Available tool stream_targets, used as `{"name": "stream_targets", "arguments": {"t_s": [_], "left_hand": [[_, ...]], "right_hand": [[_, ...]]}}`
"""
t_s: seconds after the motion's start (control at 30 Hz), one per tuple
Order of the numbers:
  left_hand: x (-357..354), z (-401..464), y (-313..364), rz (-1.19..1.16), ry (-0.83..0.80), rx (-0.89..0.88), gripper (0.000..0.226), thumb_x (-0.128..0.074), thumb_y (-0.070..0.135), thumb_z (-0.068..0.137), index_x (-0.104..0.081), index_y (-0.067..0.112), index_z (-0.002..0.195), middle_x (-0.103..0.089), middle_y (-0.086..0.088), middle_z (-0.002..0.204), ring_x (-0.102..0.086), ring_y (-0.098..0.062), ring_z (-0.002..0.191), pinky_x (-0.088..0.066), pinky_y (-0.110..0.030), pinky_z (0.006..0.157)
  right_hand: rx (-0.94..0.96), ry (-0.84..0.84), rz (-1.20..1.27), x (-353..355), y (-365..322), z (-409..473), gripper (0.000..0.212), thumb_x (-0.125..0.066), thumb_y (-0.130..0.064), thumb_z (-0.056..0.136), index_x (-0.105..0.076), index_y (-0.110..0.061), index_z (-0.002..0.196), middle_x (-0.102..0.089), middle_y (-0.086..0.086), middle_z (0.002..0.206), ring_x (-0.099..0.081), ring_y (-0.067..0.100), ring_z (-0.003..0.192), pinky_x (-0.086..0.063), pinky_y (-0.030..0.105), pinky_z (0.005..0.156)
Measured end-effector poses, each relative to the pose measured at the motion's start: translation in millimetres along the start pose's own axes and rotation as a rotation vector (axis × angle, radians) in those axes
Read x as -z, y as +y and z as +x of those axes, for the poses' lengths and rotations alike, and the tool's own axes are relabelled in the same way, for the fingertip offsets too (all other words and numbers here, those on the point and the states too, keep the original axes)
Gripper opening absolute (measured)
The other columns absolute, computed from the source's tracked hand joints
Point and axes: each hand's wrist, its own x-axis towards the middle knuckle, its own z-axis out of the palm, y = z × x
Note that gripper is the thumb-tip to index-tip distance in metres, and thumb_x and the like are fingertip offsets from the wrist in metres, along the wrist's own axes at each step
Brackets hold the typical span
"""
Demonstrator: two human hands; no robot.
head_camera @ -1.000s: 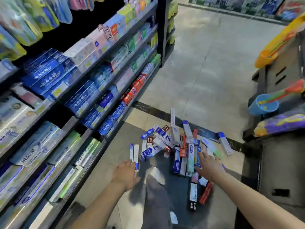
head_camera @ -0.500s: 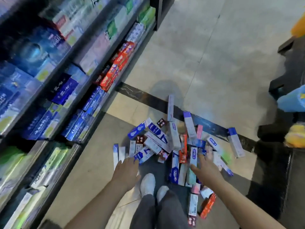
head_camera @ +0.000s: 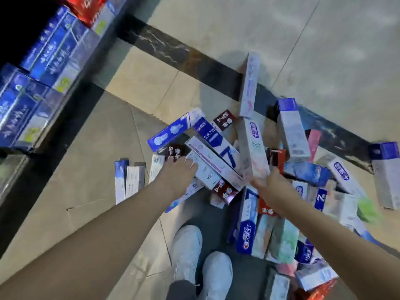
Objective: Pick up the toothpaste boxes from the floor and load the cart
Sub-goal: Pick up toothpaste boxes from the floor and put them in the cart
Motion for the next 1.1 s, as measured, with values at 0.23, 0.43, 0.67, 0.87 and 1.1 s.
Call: {"name": "stream_targets", "arguments": {"t_s": [0.23,0.43,0.67,0.87,1.1], "left_hand": [[-28,45,7,0.059,-0.054,0.036,0.09,-0.063,0.031,0.086,-0.004,0.012,0.151,-0.001,-0.009,0.159,-0.007,-0.028,0.146,-0.017,-0.05,0.115],[-34,56,14,0.201,-0.009,0.083,0.081,-0.055,0.022,0.091,0.001,0.017,0.151,-0.007,-0.013,0.156,-0.014,-0.03,0.142,-0.021,-0.048,0.113],[-29,66,32,0.228,0.026,0.13,0.071,-0.061,0.026,0.085,-0.019,0.015,0.142,-0.019,-0.015,0.149,-0.018,-0.032,0.14,-0.024,-0.05,0.11],[-27,41,34,0.076,-0.051,0.106,0.053,-0.061,0.018,0.086,-0.034,0.012,0.132,-0.047,-0.012,0.133,-0.045,-0.031,0.121,-0.038,-0.038,0.096],[40,-75,14,-0.338,0.005,0.336,0.061,-0.062,0.046,0.084,-0.035,0.018,0.132,-0.055,-0.006,0.121,-0.054,-0.025,0.11,-0.042,-0.031,0.074]], "right_hand": [[-0.16,0.015,0.444,-20,9,41,0.055,-0.06,-0.034,0.087,-0.045,-0.003,0.129,-0.064,0.011,0.105,-0.063,0.027,0.088,-0.053,0.039,0.073],[-0.183,-0.014,0.601,-13,14,45,0.034,-0.072,-0.03,0.081,-0.059,-0.008,0.104,-0.068,0.007,0.088,-0.067,0.023,0.076,-0.049,0.028,0.057],[-0.114,-0.078,0.492,17,28,27,0.02,-0.066,-0.031,0.085,-0.063,-0.012,0.081,-0.067,0.002,0.075,-0.065,0.016,0.068,-0.058,0.036,0.071],[-0.034,-0.049,0.437,26,37,14,0.02,-0.063,-0.028,0.088,-0.064,-0.008,0.091,-0.065,-0.003,0.071,-0.06,0.009,0.056,-0.045,0.02,0.044],[-0.004,0.039,0.465,82,27,-80,0.019,-0.067,-0.028,0.084,-0.064,-0.012,0.093,-0.068,-0.002,0.082,-0.057,0.013,0.062,-0.039,0.025,0.052]]}}
